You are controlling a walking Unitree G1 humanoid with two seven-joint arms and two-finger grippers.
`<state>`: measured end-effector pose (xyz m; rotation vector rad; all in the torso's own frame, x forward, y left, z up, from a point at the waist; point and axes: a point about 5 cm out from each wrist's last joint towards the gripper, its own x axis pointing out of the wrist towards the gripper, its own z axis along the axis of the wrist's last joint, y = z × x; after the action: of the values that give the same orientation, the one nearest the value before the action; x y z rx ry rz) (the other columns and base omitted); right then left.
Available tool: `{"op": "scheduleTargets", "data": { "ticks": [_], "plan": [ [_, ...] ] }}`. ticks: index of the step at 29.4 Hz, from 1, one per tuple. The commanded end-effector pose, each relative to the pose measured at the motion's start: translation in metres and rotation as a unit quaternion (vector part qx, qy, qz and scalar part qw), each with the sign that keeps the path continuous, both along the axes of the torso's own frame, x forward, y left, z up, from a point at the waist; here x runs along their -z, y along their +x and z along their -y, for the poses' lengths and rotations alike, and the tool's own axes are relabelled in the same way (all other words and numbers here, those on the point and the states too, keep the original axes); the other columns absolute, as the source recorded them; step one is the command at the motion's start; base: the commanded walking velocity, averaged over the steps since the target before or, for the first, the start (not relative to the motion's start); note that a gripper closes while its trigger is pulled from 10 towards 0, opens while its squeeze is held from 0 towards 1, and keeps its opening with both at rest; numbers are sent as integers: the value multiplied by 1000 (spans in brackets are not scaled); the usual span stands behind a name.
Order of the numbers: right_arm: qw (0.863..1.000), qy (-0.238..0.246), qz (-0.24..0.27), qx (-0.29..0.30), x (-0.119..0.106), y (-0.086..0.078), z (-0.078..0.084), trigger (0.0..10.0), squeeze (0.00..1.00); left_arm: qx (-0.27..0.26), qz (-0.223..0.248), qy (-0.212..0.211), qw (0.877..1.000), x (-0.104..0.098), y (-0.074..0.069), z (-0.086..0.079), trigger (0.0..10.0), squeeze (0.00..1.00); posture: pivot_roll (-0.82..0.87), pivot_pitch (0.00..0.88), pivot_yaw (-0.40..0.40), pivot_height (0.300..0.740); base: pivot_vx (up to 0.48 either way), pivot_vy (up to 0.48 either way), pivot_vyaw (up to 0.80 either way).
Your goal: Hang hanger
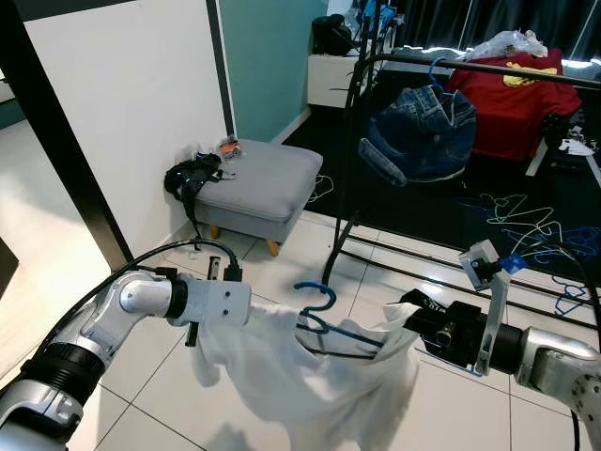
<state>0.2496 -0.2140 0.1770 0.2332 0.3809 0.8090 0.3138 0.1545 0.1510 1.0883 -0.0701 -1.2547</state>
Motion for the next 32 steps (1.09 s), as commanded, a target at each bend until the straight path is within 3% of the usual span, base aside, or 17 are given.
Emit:
{"op": "scheduleTargets", "data": {
  "ticks": [1, 6, 7, 11, 16, 19, 22, 25, 27, 28, 31, 32],
  "plan": [
    [1000, 5, 16, -5, -6, 6, -10, 0, 0, 43, -19, -18, 999, 2, -10, 16, 10000, 0, -6, 28, 21, 740, 0, 0, 0],
    [999, 14, 27, -15, -11, 10, -20, 0, 0, 68, -32, -40, 996, 3, -17, 30, 10000, 0, -6, 27, 20, 740, 0, 0, 0],
    [999, 19, 33, -30, -14, 11, -29, 0, 0, 75, -35, -47, 995, 4, -19, 37, 10000, 0, -5, 25, 18, 740, 0, 0, 0],
    [999, 20, 34, -35, -15, 11, -32, 0, 0, 77, -34, -48, 995, 4, -19, 39, 10000, 0, -5, 25, 18, 740, 0, 0, 0],
    [998, 26, 33, -49, -17, 11, -44, 0, 0, 64, -30, -57, 996, 5, -15, 45, 10000, 0, -10, 25, 16, 740, 0, 0, 0],
    [996, 35, 20, -77, -17, 6, -63, 0, 0, 38, -18, -71, 997, 2, -8, 47, 10000, 0, -16, 28, 14, 740, 0, 0, 0],
    [995, 37, 14, -91, -16, 2, -70, 0, 0, 31, -11, -75, 997, 0, -6, 47, 10000, 0, -16, 28, 14, 740, 0, 0, 0],
    [996, 15, -4, -90, -6, -3, -64, 0, 0, 30, 3, -48, 998, -4, -2, 32, 10000, 0, -17, 28, 23, 740, 0, 0, 0],
    [998, -27, -8, -64, 0, -4, -44, 0, 0, 20, 13, -17, 1000, -7, 3, 15, 10000, 0, -14, 30, 25, 740, 0, 0, 0],
    [998, -27, -8, -64, 0, -4, -44, 0, 0, 20, 13, -17, 1000, -7, 3, 15, 10000, 0, -14, 30, 25, 740, 0, 0, 0],
    [996, -88, -12, -18, 2, -7, -8, 0, 0, 0, 26, 24, 999, -15, 11, -8, 10000, 0, -12, 33, 27, 740, 0, 0, 0],
    [996, -88, -12, -18, 2, -7, -8, 0, 0, 0, 26, 24, 999, -15, 11, -8, 10000, 0, -12, 33, 27, 740, 0, 0, 0]
  ]
}}
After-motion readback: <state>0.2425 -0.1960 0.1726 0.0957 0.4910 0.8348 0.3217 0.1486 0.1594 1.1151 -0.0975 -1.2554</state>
